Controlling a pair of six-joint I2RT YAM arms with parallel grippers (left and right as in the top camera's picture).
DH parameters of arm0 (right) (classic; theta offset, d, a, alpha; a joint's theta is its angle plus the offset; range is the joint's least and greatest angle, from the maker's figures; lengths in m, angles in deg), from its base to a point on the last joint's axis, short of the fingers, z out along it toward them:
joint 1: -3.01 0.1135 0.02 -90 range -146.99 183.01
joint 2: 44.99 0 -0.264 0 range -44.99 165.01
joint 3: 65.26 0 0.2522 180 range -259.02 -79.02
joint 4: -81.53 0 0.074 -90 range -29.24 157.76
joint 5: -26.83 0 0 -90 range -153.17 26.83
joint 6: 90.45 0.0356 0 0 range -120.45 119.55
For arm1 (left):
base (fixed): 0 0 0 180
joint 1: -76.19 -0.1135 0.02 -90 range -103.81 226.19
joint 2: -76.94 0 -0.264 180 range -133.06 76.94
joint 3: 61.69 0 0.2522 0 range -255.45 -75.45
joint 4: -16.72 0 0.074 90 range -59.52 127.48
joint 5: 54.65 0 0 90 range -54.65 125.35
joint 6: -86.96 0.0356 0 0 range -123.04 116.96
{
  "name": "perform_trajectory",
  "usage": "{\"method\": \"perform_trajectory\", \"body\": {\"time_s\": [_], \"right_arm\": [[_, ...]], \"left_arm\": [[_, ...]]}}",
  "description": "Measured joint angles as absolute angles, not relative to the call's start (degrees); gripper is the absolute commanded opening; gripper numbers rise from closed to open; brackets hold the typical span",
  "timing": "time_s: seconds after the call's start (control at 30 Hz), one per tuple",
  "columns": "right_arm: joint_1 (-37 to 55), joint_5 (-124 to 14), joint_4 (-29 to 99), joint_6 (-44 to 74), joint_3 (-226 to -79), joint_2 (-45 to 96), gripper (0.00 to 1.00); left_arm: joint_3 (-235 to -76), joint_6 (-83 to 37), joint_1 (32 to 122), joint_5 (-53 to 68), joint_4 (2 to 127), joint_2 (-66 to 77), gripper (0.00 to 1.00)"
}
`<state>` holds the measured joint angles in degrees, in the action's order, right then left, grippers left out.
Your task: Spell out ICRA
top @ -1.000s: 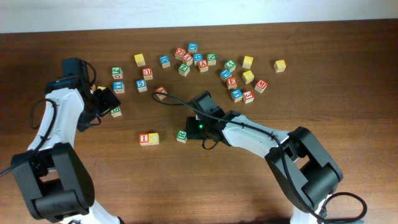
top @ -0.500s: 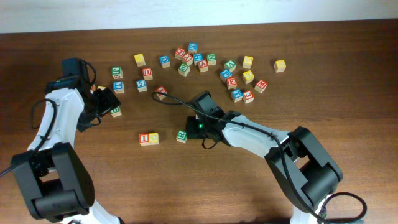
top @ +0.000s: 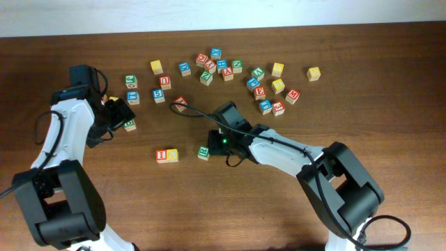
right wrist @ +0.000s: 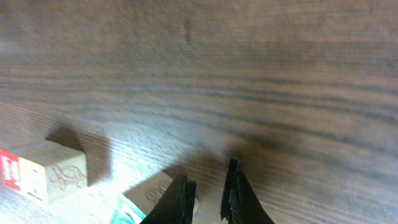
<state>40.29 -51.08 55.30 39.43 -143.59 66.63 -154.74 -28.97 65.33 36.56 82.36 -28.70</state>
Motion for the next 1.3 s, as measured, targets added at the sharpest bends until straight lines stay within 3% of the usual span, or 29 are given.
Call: {"method": "perform_trajectory", "body": {"time_s": [0.9,1.3], "right_arm": [[40.5,-44.0,45.8,39.4,-144.2,66.2,0.05],[46.5,-43.6,46.7,39.6,-144.2,66.2,0.04]], "left_arm": [[-154.7,-29.0,65.3,36.6,82.4,-28.7,0.99],[-154.7,-29.0,65.3,36.6,82.4,-28.7,0.99]]}}
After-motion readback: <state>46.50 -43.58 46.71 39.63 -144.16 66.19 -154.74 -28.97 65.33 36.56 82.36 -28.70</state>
